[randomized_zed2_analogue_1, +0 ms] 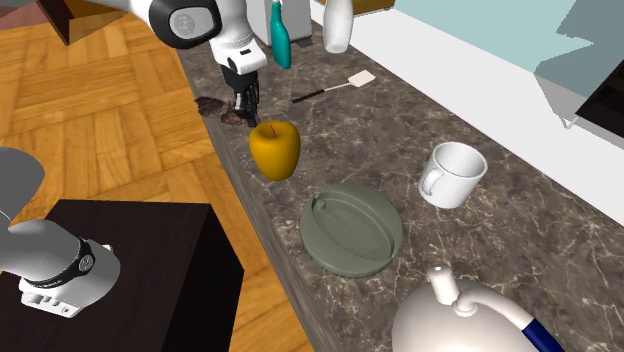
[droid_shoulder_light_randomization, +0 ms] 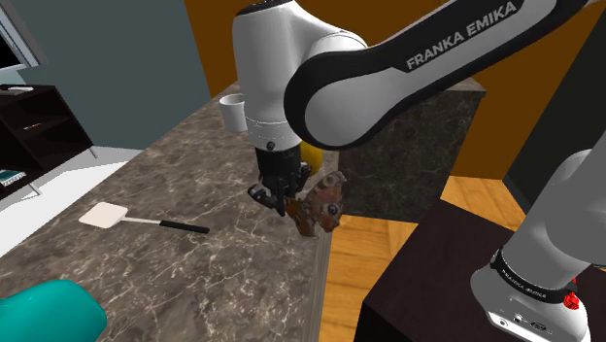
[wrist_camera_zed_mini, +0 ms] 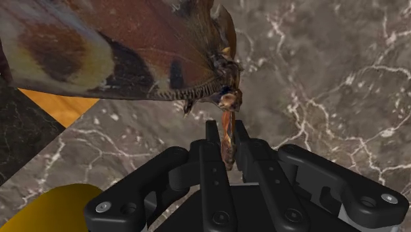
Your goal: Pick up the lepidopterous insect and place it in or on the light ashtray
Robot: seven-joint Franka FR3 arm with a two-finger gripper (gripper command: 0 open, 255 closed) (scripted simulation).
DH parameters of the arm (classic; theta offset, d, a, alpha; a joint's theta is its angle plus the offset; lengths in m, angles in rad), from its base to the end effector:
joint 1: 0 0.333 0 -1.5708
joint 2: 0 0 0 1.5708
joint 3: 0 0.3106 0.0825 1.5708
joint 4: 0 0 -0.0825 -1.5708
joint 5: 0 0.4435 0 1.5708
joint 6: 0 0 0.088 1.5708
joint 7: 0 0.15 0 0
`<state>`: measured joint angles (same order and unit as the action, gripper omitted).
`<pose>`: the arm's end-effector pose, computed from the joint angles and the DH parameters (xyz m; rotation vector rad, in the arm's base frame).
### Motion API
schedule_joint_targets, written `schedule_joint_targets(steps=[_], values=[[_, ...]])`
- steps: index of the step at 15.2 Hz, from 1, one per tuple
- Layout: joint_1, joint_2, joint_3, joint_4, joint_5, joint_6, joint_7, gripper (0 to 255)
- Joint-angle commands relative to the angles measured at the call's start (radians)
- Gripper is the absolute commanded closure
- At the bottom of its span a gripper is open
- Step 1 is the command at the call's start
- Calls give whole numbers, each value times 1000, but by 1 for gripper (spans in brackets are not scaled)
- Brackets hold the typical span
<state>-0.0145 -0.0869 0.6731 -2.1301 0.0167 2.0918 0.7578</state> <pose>0.4603 0.3588 0.3646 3.1255 -0.1695 0.0758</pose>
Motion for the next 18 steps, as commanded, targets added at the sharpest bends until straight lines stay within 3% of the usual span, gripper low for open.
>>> schedule_joint_targets(steps=[1, 18], values=[[0, -9, -3, 22, 6, -29, -6, 255], [-5, -57, -22, 210, 33, -256, -34, 255]])
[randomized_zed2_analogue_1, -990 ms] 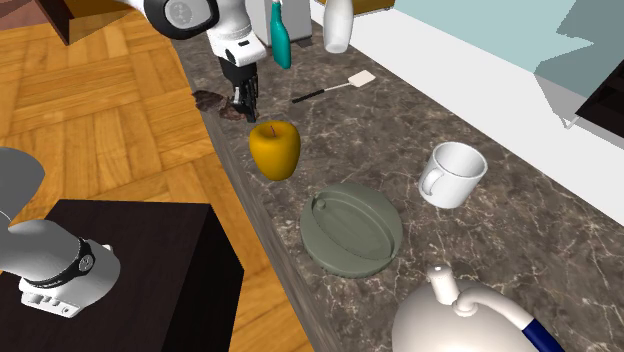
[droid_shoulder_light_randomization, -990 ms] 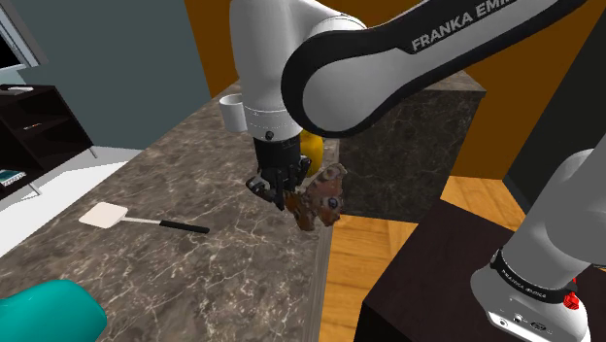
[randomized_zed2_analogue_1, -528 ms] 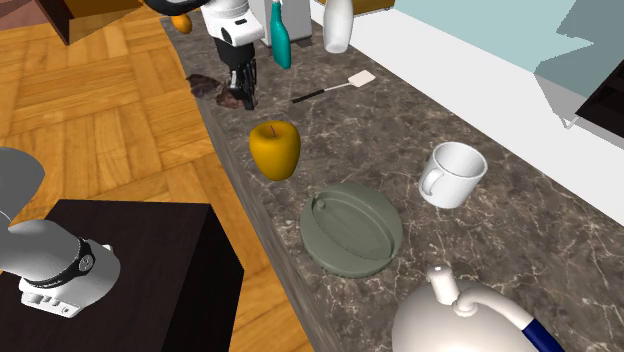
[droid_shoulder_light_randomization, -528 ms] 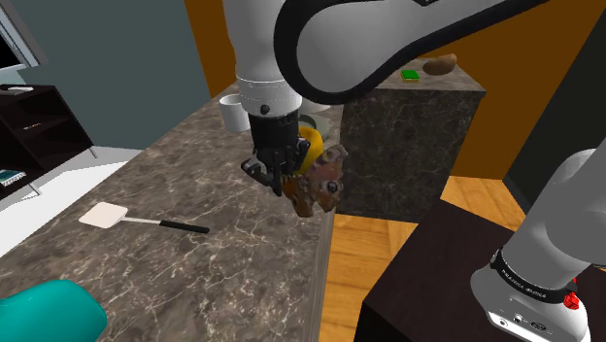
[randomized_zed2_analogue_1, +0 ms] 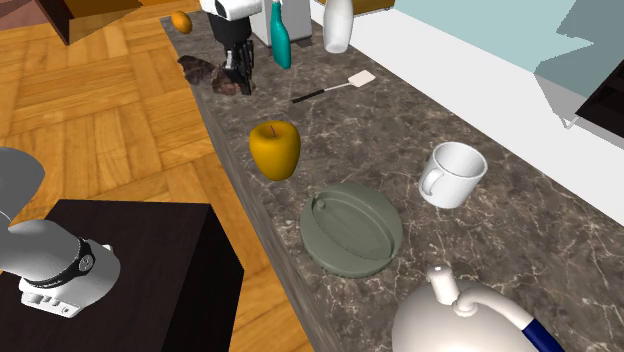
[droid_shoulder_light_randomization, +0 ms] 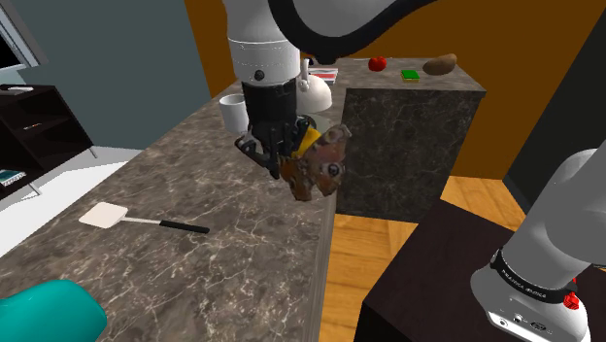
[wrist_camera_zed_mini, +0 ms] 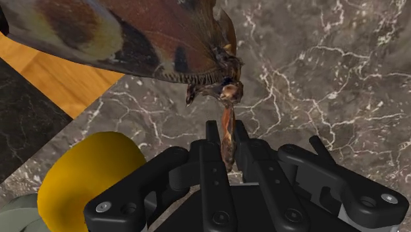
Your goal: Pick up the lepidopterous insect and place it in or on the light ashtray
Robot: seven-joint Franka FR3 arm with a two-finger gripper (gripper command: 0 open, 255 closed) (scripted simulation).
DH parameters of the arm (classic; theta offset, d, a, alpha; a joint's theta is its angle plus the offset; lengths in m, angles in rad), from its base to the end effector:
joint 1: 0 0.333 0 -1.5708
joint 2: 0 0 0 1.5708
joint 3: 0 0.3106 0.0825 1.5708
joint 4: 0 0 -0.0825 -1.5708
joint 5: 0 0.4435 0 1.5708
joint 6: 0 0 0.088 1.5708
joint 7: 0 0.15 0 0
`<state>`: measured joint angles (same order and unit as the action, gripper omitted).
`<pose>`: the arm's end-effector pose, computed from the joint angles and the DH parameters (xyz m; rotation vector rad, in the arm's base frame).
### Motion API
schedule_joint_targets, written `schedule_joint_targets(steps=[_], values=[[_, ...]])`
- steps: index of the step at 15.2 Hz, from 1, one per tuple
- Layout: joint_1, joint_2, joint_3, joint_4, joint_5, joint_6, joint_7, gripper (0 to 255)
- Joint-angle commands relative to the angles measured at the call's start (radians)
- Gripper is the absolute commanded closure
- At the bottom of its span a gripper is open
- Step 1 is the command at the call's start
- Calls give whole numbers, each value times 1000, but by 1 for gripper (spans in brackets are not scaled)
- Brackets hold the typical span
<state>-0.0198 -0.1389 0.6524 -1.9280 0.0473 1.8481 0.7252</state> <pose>0.4675 0.3612 0.4745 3.1257 -0.1693 0.0758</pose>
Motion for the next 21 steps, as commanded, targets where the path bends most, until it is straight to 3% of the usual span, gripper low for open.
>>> schedule_joint_targets(steps=[1, 11, 21], values=[[0, -5, -2, 20, 3, -25, -2, 255], [-96, 123, -102, 149, -72, -45, -177, 255], [-161, 342, -176, 415, -168, -114, -315, 255]])
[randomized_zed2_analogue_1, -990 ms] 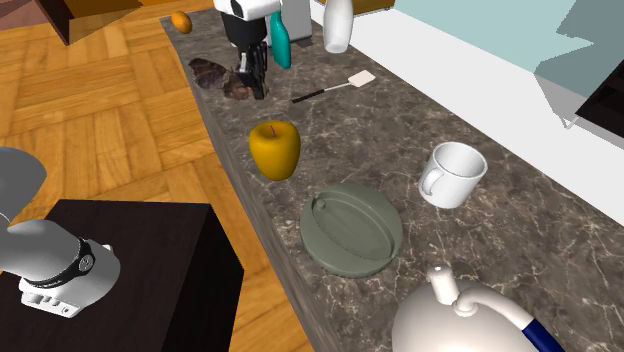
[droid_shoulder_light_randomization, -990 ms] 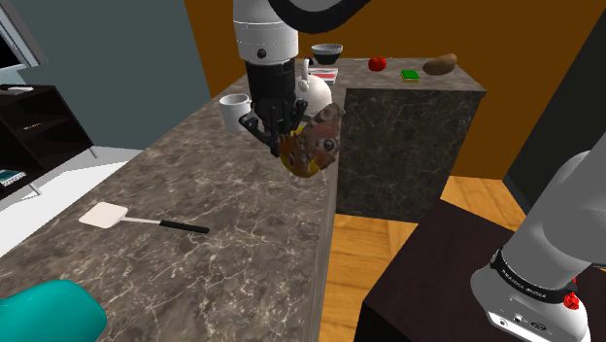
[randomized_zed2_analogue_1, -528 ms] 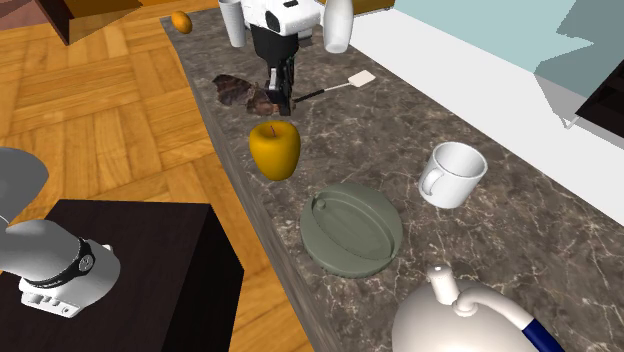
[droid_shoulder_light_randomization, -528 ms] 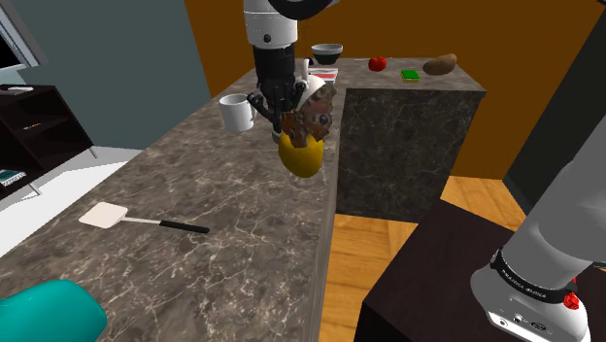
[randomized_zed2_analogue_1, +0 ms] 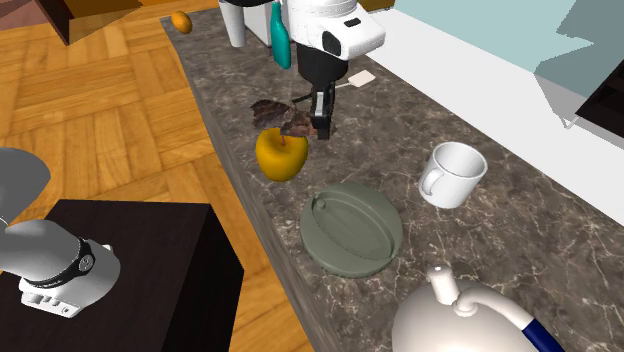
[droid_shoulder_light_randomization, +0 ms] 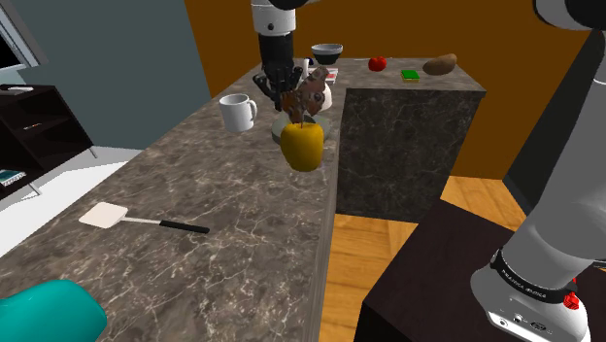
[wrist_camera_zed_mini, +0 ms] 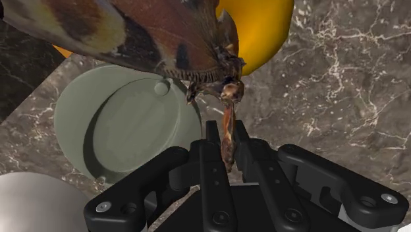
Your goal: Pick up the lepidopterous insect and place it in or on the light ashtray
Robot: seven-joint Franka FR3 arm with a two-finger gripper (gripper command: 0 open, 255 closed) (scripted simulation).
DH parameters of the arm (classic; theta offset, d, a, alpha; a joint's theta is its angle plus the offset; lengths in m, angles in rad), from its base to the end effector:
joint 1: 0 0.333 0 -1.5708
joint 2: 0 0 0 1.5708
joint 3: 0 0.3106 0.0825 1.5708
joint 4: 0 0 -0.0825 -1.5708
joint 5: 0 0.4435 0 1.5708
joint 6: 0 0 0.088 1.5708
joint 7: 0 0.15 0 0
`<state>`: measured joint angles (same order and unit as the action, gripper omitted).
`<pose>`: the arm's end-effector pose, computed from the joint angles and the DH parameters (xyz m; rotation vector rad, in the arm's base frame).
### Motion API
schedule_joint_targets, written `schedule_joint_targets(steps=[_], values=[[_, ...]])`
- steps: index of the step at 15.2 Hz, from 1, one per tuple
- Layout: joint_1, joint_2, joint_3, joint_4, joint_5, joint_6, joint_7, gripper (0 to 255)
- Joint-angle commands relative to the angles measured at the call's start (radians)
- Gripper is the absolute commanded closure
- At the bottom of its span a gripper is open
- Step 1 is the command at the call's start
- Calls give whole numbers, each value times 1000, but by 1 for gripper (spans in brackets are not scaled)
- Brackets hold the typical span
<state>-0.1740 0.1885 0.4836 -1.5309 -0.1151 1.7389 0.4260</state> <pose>0.6559 0.1728 0.5036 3.1259 -0.1699 0.0753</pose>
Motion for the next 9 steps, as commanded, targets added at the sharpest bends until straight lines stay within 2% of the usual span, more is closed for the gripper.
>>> schedule_joint_targets(steps=[1, 5, 9], values=[[-11, 42, -13, 55, -16, -16, -28, 255], [-17, 164, -39, 228, -58, -73, -79, 255], [-3, 318, -67, 467, -104, -161, -134, 255]])
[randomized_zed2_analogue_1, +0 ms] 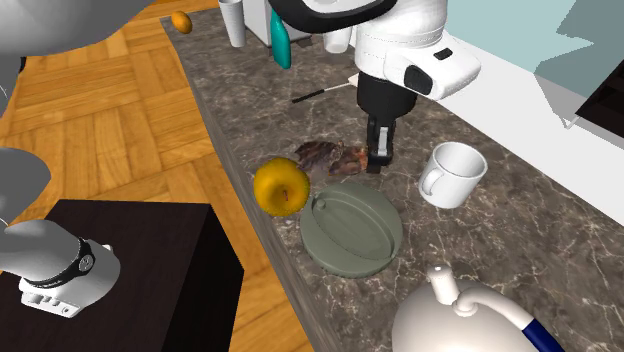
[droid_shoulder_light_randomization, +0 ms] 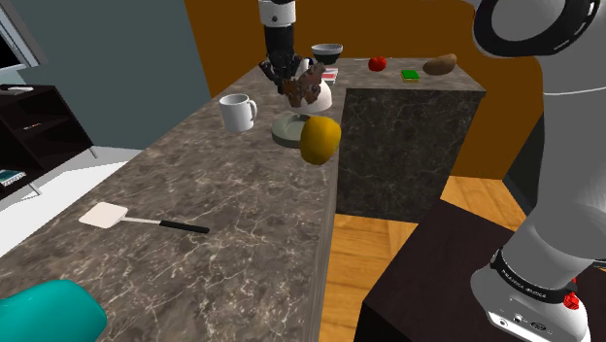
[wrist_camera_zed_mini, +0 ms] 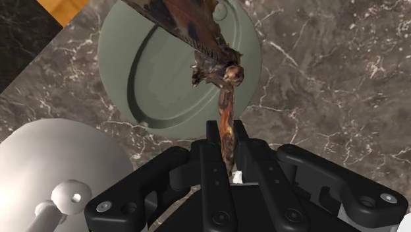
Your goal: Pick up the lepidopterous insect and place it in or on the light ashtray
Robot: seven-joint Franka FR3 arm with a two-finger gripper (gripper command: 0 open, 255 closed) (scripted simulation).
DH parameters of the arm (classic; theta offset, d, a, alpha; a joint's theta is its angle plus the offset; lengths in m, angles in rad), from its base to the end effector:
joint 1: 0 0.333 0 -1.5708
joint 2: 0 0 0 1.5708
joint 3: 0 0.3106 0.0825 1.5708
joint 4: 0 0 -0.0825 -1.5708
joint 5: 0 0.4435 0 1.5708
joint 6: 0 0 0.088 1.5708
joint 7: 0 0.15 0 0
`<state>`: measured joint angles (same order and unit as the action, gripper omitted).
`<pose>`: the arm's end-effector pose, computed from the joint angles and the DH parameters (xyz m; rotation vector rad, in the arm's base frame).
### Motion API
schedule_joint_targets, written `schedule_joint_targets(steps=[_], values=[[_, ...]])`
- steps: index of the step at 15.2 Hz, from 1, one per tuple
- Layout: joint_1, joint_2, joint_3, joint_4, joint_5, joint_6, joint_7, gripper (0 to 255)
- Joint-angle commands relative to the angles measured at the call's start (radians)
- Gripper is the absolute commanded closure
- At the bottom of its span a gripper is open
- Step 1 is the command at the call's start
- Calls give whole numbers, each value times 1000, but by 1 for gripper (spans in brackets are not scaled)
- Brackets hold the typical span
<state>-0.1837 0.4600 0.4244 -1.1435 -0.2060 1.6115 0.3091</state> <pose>0.7386 0.0850 0.5145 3.1257 -0.1694 0.0752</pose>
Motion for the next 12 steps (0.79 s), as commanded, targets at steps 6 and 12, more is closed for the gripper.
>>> schedule_joint_targets(steps=[6, 12], values=[[-10, 46, -11, 10, -12, 35, -22, 255], [-28, 29, -11, -99, -7, 126, -16, 255]])
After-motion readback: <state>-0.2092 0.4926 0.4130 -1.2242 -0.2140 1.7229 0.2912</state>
